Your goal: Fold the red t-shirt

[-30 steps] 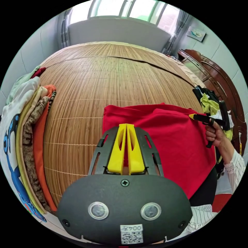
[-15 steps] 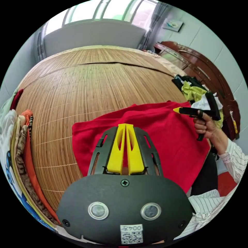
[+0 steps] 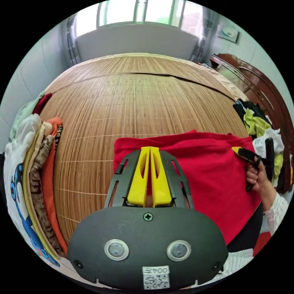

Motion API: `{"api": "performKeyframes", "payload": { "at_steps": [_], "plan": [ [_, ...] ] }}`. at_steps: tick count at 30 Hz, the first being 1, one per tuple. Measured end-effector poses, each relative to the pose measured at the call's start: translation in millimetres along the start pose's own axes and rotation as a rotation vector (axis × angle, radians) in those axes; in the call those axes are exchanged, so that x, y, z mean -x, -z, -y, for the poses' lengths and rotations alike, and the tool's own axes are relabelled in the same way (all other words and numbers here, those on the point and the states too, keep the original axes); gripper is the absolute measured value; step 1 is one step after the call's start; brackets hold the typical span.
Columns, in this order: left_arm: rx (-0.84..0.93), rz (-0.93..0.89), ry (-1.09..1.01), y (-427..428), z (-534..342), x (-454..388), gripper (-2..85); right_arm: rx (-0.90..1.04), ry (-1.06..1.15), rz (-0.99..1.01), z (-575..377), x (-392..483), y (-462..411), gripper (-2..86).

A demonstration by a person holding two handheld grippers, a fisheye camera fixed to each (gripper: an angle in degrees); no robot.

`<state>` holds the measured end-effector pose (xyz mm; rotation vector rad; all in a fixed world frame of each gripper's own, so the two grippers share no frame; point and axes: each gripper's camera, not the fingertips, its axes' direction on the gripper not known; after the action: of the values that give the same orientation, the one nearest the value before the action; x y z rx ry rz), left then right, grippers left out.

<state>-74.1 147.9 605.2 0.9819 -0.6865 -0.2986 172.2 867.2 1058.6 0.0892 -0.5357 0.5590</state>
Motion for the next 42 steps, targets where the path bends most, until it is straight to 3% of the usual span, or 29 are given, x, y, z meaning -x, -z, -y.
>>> {"api": "performKeyframes", "payload": {
  "at_steps": [2, 6, 9, 11, 14, 17, 21, 25, 29, 32, 37, 42],
  "plan": [
    [-0.124, -0.046, 0.064, 17, -7, 8, 0.3, -0.005, -0.003, 0.012, -3, 0, 3, -0.8],
    [-0.005, -0.049, 0.085, 4, -12, 12, 0.4, -0.005, 0.002, 0.005, -7, 4, 7, -0.8],
    [-0.143, -0.134, 0.120, 45, -26, 12, 0.4, 0.003, 0.007, 0.031, -8, 8, 14, -0.7],
    [-0.190, -0.175, 0.112, 74, -37, 7, 0.4, -0.107, 0.069, 0.009, -21, 30, 47, -0.7],
    [-0.259, -0.238, 0.043, 118, -74, -2, 0.4, -0.317, 0.070, 0.184, -59, 47, 127, -0.8],
    [-0.208, -0.231, -0.023, 140, -126, -13, 0.5, -0.395, 0.041, 0.067, -126, 54, 198, -0.8],
    [-0.217, -0.055, 0.020, 152, -185, -5, 0.5, -0.344, -0.028, -0.133, -211, 42, 239, -0.8],
    [-0.169, -0.085, 0.048, 135, -156, 6, 0.4, -0.349, -0.148, -0.088, -270, 28, 255, -0.7],
    [-0.151, -0.052, 0.000, 136, -129, -19, 0.7, -0.295, -0.096, -0.094, -288, 62, 245, -0.7],
    [-0.086, -0.123, -0.127, 134, -127, -57, 1.5, -0.256, -0.071, -0.092, -293, 80, 234, -0.7],
    [0.006, 0.072, -0.394, 93, -156, -127, 5.6, -0.215, -0.110, 0.047, -300, 77, 217, -0.7],
    [0.014, 0.141, -0.491, 69, -157, -161, 7.6, -0.151, -0.054, 0.049, -309, 86, 206, -0.7]
  ]
}}
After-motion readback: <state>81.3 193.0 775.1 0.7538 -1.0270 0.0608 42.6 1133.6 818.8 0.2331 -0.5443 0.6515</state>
